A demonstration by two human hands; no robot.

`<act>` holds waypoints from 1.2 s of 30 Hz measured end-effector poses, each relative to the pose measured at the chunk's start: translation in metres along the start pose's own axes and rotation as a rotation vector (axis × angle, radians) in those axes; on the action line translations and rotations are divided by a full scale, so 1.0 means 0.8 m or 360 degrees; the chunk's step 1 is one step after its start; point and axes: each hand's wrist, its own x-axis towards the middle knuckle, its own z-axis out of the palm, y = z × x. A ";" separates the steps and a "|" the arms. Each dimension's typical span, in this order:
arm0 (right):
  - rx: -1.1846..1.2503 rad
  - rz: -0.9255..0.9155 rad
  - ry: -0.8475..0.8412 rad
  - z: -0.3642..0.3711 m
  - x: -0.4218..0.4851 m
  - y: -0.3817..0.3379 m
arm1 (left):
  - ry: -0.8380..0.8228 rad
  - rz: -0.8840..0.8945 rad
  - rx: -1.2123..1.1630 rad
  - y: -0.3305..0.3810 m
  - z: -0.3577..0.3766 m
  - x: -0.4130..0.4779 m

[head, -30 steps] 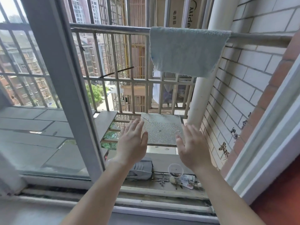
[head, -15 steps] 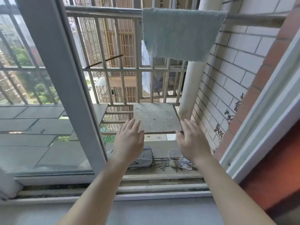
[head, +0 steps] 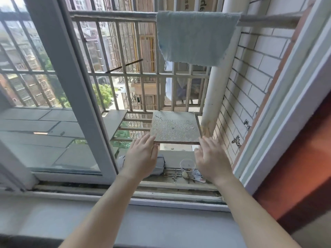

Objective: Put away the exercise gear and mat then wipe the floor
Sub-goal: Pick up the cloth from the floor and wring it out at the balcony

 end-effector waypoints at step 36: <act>0.0071 -0.0152 -0.0253 0.043 -0.163 -0.147 | 0.0106 -0.0203 0.0048 -0.113 -0.076 -0.222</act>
